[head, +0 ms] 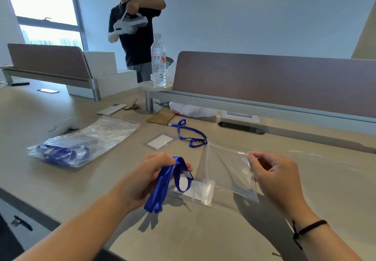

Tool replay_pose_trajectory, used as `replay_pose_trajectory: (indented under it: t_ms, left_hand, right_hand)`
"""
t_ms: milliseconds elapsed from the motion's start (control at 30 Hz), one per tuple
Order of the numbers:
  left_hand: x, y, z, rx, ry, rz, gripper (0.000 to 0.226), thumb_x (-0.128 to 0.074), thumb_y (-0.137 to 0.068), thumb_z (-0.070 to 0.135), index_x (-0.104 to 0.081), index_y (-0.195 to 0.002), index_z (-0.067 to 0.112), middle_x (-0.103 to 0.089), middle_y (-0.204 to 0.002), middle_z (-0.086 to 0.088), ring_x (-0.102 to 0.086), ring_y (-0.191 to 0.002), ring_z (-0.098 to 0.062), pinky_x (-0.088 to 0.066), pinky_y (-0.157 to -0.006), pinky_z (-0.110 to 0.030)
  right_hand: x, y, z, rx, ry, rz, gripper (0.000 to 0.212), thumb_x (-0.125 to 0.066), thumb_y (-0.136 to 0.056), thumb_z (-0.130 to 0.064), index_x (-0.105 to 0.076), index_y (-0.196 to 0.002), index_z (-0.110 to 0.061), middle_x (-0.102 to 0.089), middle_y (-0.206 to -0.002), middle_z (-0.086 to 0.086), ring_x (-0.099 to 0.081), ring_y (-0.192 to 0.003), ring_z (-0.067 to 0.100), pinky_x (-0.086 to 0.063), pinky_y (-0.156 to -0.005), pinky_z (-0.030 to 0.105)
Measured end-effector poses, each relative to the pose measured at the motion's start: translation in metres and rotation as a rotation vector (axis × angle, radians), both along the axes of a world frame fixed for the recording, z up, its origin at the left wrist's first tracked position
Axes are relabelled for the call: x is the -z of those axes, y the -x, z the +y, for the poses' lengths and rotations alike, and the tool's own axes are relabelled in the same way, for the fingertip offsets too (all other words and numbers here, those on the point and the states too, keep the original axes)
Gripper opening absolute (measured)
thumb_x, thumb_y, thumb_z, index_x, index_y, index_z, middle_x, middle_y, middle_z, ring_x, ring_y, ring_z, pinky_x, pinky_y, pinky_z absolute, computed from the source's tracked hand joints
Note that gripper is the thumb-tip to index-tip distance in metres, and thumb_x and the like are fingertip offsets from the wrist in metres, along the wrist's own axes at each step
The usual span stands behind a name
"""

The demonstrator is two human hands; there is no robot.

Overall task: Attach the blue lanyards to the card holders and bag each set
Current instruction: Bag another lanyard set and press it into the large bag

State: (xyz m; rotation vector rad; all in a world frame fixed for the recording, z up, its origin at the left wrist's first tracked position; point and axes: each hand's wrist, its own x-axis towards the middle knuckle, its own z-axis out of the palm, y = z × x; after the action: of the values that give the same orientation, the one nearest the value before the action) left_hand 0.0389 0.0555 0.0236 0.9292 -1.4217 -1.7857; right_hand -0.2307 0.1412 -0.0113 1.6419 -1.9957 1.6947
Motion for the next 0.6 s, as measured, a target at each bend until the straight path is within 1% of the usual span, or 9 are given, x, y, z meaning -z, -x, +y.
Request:
replay_pose_trajectory:
  t_ms: [33,67,167,233,300,400,433,500,600]
  left_hand:
    - [0.0,0.002,0.0,-0.038,-0.055,0.057,0.016,-0.054,-0.094,0.008,-0.069,-0.091,0.0,-0.075,-0.102,-0.024,-0.07,-0.107,-0.039,-0.049,-0.103,-0.05]
    - [0.001,0.004,0.0,-0.066,-0.11,0.106,0.017,-0.052,-0.097,0.007,-0.065,-0.098,-0.003,-0.075,-0.098,-0.023,-0.072,-0.102,-0.039,-0.053,-0.098,-0.05]
    - [0.002,0.006,-0.002,-0.096,-0.172,0.153,0.018,-0.057,-0.098,0.012,-0.063,-0.104,-0.004,-0.073,-0.086,-0.018,-0.074,-0.081,-0.03,-0.062,-0.078,-0.042]
    - [0.003,0.007,-0.003,-0.146,-0.186,0.143,0.016,-0.06,-0.098,0.011,-0.061,-0.108,-0.001,-0.072,-0.079,-0.016,-0.072,-0.067,-0.024,-0.061,-0.06,-0.034]
    - [0.004,0.007,-0.003,-0.195,-0.202,0.109,0.02,-0.062,-0.097,0.009,-0.059,-0.115,0.001,-0.073,-0.078,-0.015,-0.07,-0.059,-0.022,-0.057,-0.049,-0.029]
    - [0.002,0.008,-0.001,-0.214,-0.179,0.034,0.028,-0.065,-0.095,0.009,-0.055,-0.122,0.012,-0.077,-0.086,-0.017,-0.072,-0.062,-0.025,-0.054,-0.048,-0.03]
    - [0.0,0.01,0.001,-0.2,-0.155,0.004,0.028,-0.064,-0.096,0.009,-0.055,-0.122,0.015,-0.077,-0.09,-0.017,-0.072,-0.065,-0.027,-0.055,-0.049,-0.032]
    - [-0.007,0.015,0.009,-0.162,-0.109,-0.033,0.025,-0.061,-0.097,0.007,-0.057,-0.12,0.016,-0.078,-0.093,-0.016,-0.073,-0.068,-0.03,-0.054,-0.05,-0.033]
    - [-0.021,0.027,0.021,-0.11,-0.072,-0.045,0.022,-0.057,-0.098,0.001,-0.061,-0.115,0.014,-0.078,-0.092,-0.016,-0.074,-0.066,-0.03,-0.055,-0.049,-0.033]
  right_hand:
    - [0.0,-0.001,0.0,-0.003,-0.003,0.001,0.013,-0.068,-0.092,-0.016,-0.078,-0.094,-0.024,-0.071,-0.074,-0.016,-0.065,-0.07,0.003,-0.052,-0.055,0.014]
    - [0.0,-0.001,0.0,-0.005,-0.006,0.0,0.013,-0.068,-0.092,-0.017,-0.077,-0.093,-0.025,-0.071,-0.074,-0.016,-0.065,-0.069,0.003,-0.052,-0.055,0.015]
    - [-0.001,-0.004,0.0,-0.012,-0.004,-0.008,0.013,-0.068,-0.092,-0.019,-0.075,-0.091,-0.029,-0.071,-0.07,-0.016,-0.065,-0.067,0.004,-0.053,-0.056,0.022]
    - [-0.001,-0.005,0.0,-0.014,-0.001,-0.007,0.014,-0.068,-0.092,-0.019,-0.074,-0.091,-0.031,-0.071,-0.07,-0.016,-0.066,-0.069,0.005,-0.054,-0.056,0.024]
    - [-0.002,-0.006,0.001,-0.007,-0.002,-0.003,0.013,-0.068,-0.092,-0.019,-0.075,-0.09,-0.03,-0.07,-0.069,-0.017,-0.066,-0.069,0.006,-0.054,-0.056,0.023]
    - [-0.002,-0.006,0.0,0.041,0.005,0.028,0.013,-0.068,-0.092,-0.018,-0.078,-0.088,-0.025,-0.068,-0.064,-0.018,-0.065,-0.066,0.005,-0.052,-0.055,0.021]
    - [-0.003,-0.007,0.0,0.053,0.008,0.036,0.013,-0.068,-0.092,-0.017,-0.079,-0.088,-0.024,-0.068,-0.065,-0.019,-0.065,-0.066,0.004,-0.05,-0.055,0.017]
    - [-0.004,-0.01,0.001,0.063,0.01,0.055,0.013,-0.068,-0.092,-0.016,-0.08,-0.09,-0.022,-0.068,-0.068,-0.021,-0.065,-0.07,0.001,-0.047,-0.056,0.01]
    - [-0.008,-0.016,0.002,0.06,0.006,0.054,0.013,-0.067,-0.093,-0.018,-0.08,-0.091,-0.021,-0.068,-0.07,-0.02,-0.064,-0.076,-0.002,-0.047,-0.059,0.007]
